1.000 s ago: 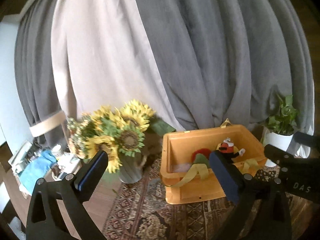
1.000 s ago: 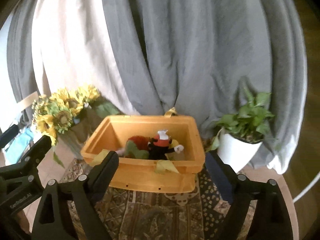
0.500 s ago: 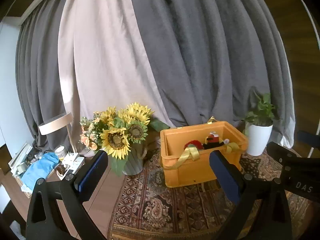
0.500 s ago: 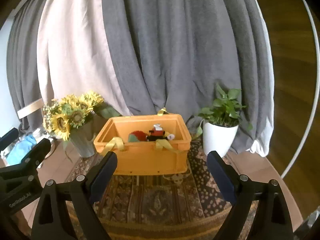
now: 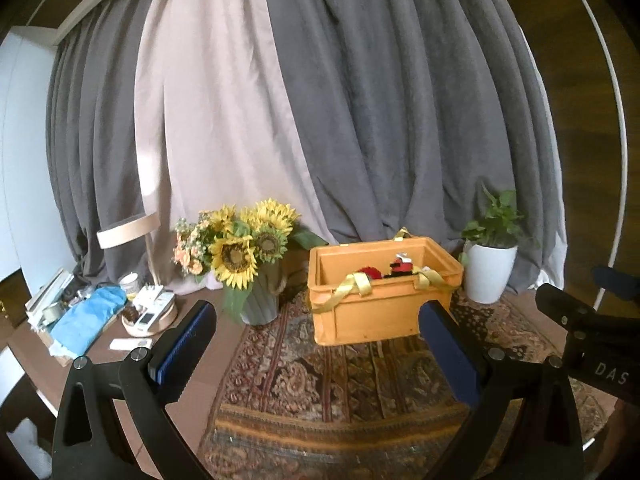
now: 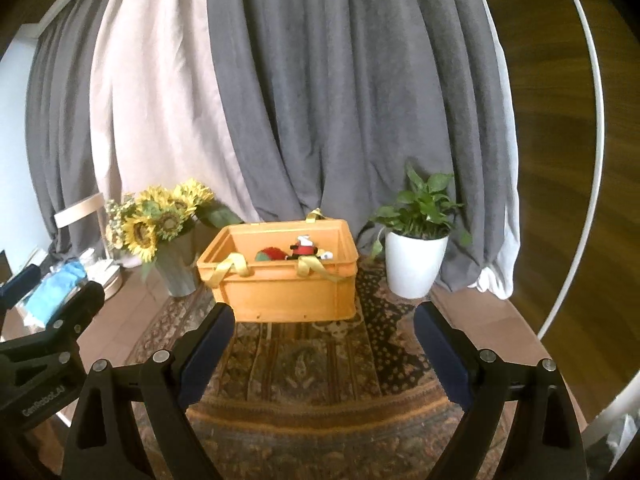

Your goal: Organize soft objects

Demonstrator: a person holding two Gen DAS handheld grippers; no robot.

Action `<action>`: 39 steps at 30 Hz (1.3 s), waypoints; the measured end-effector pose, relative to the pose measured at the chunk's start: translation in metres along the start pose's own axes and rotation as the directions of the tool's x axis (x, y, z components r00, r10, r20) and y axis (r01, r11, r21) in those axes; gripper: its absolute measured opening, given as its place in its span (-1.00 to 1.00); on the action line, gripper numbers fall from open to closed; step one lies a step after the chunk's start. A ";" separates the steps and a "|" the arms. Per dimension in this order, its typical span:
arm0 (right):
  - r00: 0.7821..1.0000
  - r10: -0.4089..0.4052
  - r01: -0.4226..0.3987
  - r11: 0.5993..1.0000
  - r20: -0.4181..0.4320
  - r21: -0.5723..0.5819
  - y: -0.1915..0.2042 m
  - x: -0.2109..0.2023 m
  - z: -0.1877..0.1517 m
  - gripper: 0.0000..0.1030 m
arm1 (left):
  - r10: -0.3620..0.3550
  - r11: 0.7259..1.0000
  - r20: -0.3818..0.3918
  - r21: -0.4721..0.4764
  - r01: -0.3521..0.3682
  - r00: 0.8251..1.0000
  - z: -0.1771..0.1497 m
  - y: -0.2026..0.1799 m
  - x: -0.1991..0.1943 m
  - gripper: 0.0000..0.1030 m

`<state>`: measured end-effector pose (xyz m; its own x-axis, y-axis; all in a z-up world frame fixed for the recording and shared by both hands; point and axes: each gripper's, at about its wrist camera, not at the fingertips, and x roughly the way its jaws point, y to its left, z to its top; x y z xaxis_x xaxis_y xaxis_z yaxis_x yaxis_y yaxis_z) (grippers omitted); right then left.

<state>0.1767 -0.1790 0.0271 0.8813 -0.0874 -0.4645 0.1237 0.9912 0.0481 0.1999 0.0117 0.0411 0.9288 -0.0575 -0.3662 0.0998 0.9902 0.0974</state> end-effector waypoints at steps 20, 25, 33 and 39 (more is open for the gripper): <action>0.999 0.043 -0.043 0.999 0.009 0.011 -0.021 -0.093 -0.042 0.79 | -0.024 1.000 0.028 -0.013 0.024 0.999 -0.028 -0.017 -0.100 1.00; 0.999 0.032 -0.032 0.999 0.017 0.008 -0.026 -0.107 -0.048 0.79 | -0.041 0.999 0.034 -0.005 0.041 0.999 -0.032 -0.023 -0.112 1.00; 1.000 0.025 -0.025 1.000 0.008 0.014 -0.029 -0.119 -0.056 0.79 | -0.050 0.999 0.033 0.005 0.050 0.998 -0.039 -0.027 -0.124 1.00; 1.000 0.025 -0.025 0.999 0.003 0.021 -0.033 -0.123 -0.059 0.79 | -0.054 0.999 0.033 0.008 0.053 0.998 -0.042 -0.028 -0.128 1.00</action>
<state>0.0377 -0.1952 0.0302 0.8852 -0.0628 -0.4609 0.1113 0.9907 0.0787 0.0630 -0.0037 0.0467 0.9334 -0.1148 -0.3400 0.1520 0.9847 0.0848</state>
